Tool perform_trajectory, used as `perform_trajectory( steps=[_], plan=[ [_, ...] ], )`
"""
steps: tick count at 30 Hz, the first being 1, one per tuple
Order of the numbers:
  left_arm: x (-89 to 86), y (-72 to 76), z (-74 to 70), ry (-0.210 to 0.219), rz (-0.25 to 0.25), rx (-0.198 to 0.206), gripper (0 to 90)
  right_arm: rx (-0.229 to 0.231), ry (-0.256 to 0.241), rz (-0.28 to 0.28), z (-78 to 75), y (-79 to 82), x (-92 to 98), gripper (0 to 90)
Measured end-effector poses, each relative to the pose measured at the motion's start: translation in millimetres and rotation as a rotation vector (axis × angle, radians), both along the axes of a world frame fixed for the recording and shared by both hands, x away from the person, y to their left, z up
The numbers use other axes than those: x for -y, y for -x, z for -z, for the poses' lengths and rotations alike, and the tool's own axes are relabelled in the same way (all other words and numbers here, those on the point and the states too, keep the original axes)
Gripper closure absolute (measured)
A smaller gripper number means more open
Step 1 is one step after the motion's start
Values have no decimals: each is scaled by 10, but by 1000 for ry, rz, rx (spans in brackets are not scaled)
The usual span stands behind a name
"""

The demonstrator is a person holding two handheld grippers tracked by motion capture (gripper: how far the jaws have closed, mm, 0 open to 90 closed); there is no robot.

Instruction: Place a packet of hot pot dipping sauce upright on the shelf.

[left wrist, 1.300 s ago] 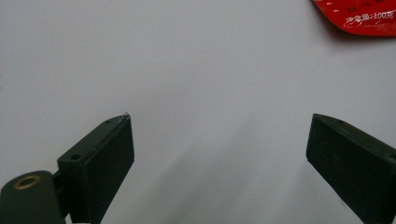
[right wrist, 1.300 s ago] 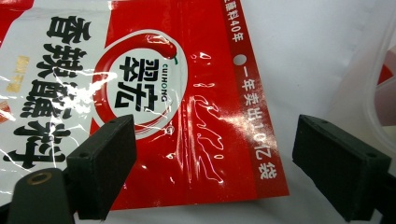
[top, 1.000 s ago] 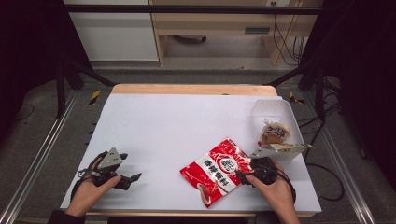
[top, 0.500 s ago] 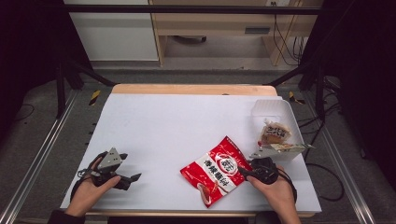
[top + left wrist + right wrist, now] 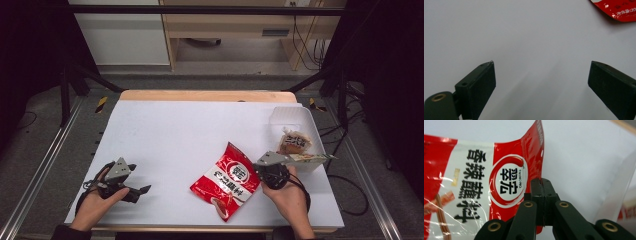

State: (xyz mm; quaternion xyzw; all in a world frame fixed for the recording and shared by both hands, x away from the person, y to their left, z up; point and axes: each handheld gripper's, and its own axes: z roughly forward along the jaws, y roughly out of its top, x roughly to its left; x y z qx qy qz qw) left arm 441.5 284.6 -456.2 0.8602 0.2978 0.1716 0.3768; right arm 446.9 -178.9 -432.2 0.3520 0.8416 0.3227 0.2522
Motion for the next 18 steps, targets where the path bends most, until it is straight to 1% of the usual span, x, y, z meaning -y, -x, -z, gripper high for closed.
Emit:
perform_trajectory(
  steps=[2, 4, 7, 9, 10, 12, 18],
  plan=[
    [10, -13, -12, -11, 3, -1, 78, 26, 8, -27, -61, -40, -85, 900],
    [23, -27, -32, -13, 2, 0, 78, 56, 21, -64, -120, -88, -170, 900],
    [55, -40, -73, -16, 6, 2, 78, 83, 31, -107, -204, -162, -308, 900],
    [82, -38, -100, -15, 10, 5, 78, 91, 26, -139, -258, -207, -391, 900],
    [108, -37, -121, -20, 19, 6, 78, 94, 23, -145, -279, -217, -421, 900],
    [136, -34, -149, -25, 25, 11, 78, 115, 32, -160, -352, -244, -488, 900],
    [246, -39, -238, -33, 48, 26, 78, 169, -3, -189, -577, -229, -577, 900]
  ],
)
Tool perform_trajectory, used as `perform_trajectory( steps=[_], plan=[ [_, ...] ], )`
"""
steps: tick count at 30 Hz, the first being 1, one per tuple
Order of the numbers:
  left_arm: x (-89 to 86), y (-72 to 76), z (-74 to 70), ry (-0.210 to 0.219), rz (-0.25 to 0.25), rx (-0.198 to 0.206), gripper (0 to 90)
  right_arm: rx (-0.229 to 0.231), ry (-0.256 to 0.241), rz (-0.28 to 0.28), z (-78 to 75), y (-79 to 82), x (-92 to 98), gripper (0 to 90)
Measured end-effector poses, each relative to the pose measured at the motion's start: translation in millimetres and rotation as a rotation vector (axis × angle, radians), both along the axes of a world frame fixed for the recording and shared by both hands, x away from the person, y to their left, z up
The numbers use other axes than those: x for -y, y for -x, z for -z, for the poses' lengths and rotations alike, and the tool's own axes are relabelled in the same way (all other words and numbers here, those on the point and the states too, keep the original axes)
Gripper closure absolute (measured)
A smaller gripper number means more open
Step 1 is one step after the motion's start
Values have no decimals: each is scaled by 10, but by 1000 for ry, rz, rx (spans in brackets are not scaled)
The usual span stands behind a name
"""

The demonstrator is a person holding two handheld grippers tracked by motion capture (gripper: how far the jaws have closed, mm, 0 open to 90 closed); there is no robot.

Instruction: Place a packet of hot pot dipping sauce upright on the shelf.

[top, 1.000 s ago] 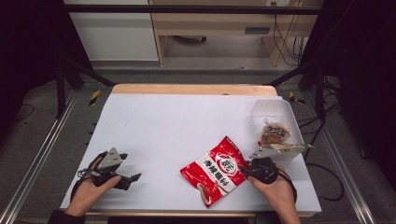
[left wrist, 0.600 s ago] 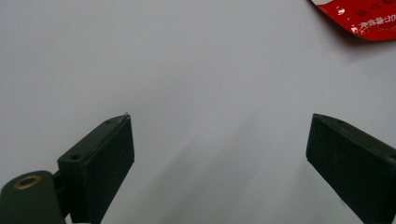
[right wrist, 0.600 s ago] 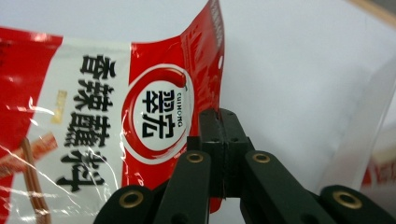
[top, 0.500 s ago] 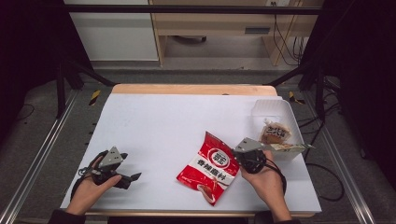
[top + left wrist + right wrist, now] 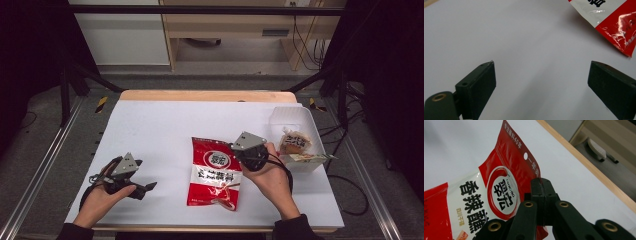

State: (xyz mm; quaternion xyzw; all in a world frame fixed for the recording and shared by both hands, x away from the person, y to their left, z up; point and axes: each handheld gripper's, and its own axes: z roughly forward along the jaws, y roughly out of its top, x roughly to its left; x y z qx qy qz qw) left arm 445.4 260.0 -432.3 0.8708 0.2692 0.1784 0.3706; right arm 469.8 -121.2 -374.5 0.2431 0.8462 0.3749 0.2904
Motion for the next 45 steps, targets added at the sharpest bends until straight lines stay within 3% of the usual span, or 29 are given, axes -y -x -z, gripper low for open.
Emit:
perform_trajectory(
  steps=[7, 17, 25, 34, 45],
  plan=[
    [92, -69, -92, 8, 13, 11, 78, 20, -2, -39, -131, -11, -118, 900],
    [245, -183, -273, 24, 37, 28, 85, 28, 9, -71, -183, -57, -257, 900],
    [457, -263, -418, 11, 71, 44, 110, 30, 6, -90, -192, -66, -288, 900],
    [623, -327, -534, 33, 98, 46, 164, 38, -9, -105, -245, -40, -275, 900],
    [677, -328, -664, 47, 113, 64, 237, 59, -6, -121, -372, -6, -300, 900]
  ],
)
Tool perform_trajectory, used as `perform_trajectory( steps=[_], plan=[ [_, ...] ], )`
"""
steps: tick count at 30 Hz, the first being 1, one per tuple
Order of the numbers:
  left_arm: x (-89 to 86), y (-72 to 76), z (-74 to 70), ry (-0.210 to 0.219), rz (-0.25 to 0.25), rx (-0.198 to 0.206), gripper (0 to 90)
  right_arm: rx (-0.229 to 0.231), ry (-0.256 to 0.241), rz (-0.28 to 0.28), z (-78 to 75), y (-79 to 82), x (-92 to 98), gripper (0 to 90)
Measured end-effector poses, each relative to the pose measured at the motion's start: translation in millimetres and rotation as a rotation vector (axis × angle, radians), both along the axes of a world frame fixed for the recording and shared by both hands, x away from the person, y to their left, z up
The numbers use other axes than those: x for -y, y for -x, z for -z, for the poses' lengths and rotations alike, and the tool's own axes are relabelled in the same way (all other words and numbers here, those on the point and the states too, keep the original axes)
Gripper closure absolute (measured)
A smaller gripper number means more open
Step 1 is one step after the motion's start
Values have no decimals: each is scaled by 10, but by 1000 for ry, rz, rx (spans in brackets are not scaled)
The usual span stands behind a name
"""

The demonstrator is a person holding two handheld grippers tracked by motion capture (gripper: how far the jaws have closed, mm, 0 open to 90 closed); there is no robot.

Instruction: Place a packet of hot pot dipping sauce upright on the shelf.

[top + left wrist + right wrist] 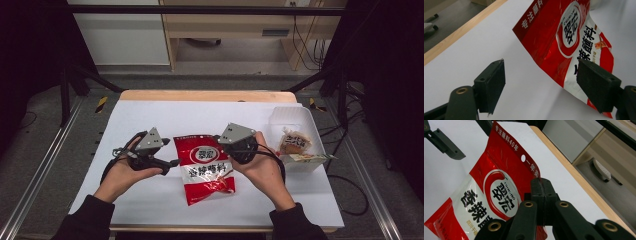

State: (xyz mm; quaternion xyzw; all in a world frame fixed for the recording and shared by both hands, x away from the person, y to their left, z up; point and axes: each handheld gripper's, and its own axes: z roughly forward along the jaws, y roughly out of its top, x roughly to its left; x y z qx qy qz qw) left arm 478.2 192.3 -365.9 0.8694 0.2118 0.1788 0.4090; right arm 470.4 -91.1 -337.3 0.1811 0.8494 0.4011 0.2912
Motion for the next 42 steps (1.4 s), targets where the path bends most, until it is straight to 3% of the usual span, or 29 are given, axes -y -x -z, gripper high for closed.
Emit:
perform_trajectory(
  steps=[11, 22, 27, 32, 37, 42],
  plan=[
    [-10, -24, -96, 28, 1, 3, 298, 14, -1, -11, -89, 31, -39, 900],
    [115, -112, -167, -5, 46, -15, 434, 14, 0, -30, -120, 55, -58, 900],
    [183, -167, -164, -4, 70, -47, 578, 11, -6, -35, -126, 58, -57, 900],
    [219, -160, -191, -3, 108, -71, 845, -3, -2, -37, -126, 58, -23, 900],
    [250, -86, -277, -16, 125, -16, 898, -21, -17, -52, -142, 53, 62, 896],
    [279, -46, -369, -39, 159, 8, 900, -18, 12, -72, -198, 68, 132, 719]
  ],
)
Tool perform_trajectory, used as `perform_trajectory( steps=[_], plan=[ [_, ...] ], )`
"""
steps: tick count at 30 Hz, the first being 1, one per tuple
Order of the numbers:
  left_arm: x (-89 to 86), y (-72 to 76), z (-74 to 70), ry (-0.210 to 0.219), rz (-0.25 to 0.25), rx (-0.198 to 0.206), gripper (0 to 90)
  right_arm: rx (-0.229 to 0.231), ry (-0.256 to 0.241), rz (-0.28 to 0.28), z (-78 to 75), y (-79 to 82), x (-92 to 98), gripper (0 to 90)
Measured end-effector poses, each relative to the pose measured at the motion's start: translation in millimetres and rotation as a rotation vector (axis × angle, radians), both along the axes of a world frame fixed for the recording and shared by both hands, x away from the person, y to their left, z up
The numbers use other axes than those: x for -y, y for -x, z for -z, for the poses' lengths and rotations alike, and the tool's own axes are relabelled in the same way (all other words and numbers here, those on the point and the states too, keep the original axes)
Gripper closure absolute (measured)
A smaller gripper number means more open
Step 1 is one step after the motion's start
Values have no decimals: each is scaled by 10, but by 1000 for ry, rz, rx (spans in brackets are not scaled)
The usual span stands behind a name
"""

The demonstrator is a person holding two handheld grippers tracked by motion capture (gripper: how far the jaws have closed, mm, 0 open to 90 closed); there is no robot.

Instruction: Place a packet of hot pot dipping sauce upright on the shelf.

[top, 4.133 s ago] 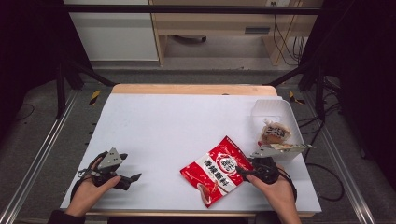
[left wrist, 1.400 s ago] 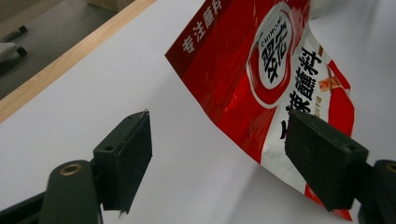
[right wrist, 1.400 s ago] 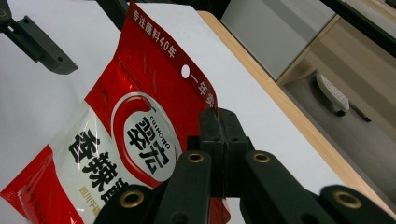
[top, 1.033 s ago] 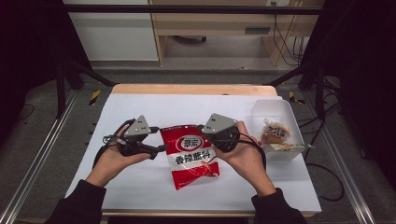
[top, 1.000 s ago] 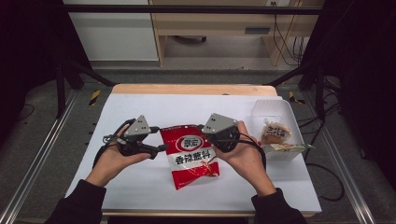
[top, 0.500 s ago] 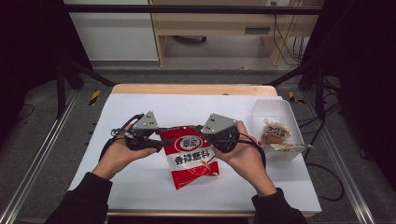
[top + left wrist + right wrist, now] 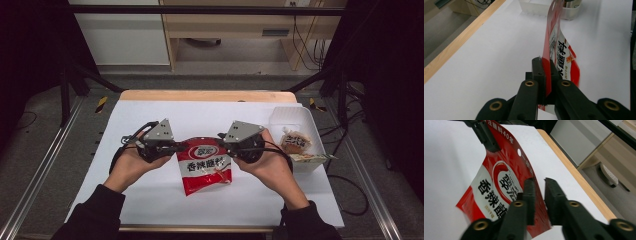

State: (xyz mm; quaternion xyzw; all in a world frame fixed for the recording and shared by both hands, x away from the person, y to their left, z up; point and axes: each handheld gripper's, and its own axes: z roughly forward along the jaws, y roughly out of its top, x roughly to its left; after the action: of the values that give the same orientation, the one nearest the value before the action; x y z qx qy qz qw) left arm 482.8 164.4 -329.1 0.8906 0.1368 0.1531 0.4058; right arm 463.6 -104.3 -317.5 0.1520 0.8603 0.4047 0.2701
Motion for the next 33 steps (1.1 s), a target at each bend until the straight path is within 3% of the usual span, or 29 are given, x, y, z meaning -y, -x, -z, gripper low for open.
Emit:
perform_trajectory(
  steps=[3, 7, 10, 13, 17, 29, 31, 33],
  plan=[
    [36, 23, -28, -21, 21, 20, 900, 4, 33, -6, -33, -2, 35, 565],
    [65, 38, -55, -28, 37, 32, 900, -11, 87, -10, -45, -41, 80, 453],
    [79, 42, -72, -31, 48, 38, 900, -41, 139, -21, -32, -80, 83, 409],
    [91, 51, -83, -27, 58, 42, 900, -67, 161, -26, -18, -126, 86, 404],
    [103, 72, -92, -31, 79, 54, 899, -106, 175, -47, 2, -159, 71, 438],
    [68, 83, -113, -1, 85, 52, 898, -185, 205, -119, 17, -137, 16, 881],
    [48, 78, -114, 10, 80, 41, 894, -182, 210, -121, 8, -122, 3, 893],
    [10, 72, -116, 46, 59, 37, 842, -168, 215, -120, 2, -106, -11, 894]
  ],
)
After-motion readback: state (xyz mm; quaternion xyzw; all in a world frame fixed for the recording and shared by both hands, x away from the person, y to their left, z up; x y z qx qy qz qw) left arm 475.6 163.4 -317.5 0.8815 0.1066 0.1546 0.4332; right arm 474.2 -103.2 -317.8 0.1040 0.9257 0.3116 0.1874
